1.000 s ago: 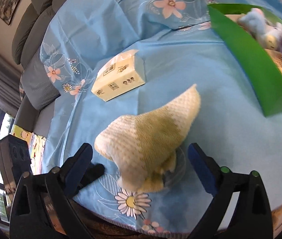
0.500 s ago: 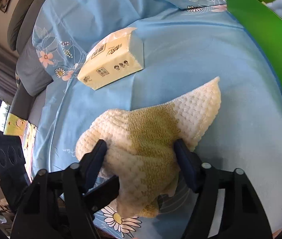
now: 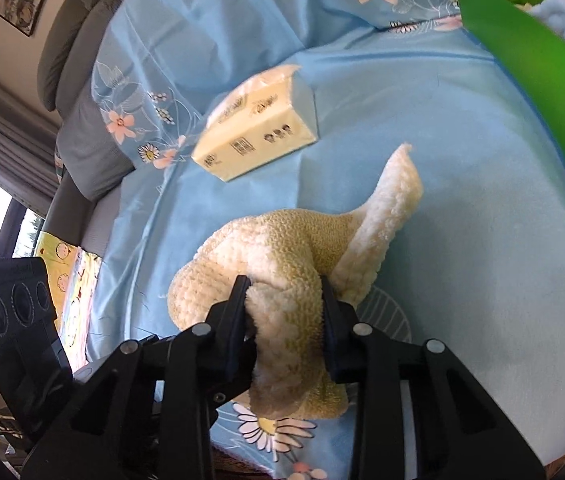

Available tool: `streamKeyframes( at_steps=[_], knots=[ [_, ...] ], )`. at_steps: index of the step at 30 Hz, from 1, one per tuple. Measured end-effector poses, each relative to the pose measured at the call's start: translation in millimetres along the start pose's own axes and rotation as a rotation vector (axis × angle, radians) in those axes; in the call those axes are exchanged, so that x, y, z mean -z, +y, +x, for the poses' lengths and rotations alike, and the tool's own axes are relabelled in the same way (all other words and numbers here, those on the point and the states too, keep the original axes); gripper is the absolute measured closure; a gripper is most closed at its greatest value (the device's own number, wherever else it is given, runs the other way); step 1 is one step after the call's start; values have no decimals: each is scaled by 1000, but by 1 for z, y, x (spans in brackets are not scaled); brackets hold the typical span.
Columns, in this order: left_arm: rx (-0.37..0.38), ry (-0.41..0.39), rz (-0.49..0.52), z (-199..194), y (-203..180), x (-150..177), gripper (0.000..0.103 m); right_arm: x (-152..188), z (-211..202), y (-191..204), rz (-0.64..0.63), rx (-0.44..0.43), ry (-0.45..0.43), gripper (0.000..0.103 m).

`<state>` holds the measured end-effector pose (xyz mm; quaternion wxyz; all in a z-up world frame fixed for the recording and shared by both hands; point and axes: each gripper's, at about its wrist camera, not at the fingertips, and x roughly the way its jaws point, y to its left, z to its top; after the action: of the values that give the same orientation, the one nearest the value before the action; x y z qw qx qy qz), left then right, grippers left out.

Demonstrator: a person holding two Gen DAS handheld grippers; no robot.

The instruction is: Organize soft objects

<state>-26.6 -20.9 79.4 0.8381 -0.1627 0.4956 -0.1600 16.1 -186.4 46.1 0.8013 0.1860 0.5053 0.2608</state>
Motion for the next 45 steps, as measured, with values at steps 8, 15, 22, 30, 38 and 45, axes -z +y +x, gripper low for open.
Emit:
streamKeyframes(
  at_steps=[8,15,22,30,38,45],
  knots=[
    [-7,-58,55,-21,-16,-6,66,-1,-27,15,-29,-13,-76,72],
    [1,-91,94,-35,-29,-9,66,-1,-46,25,-46,-1,-128,72],
    [18,-91,113,-39,-35,-7,66,2,-56,28,-44,21,-151,72],
    [46,-92,123,-44,-38,-4,66,7,-64,34,-34,53,-168,71],
    [63,-117,143,-53,-46,-4,66,10,-74,41,-39,67,-201,71],
    [71,-129,159,-60,-51,-5,66,13,-83,44,-35,72,-228,70]
  ],
)
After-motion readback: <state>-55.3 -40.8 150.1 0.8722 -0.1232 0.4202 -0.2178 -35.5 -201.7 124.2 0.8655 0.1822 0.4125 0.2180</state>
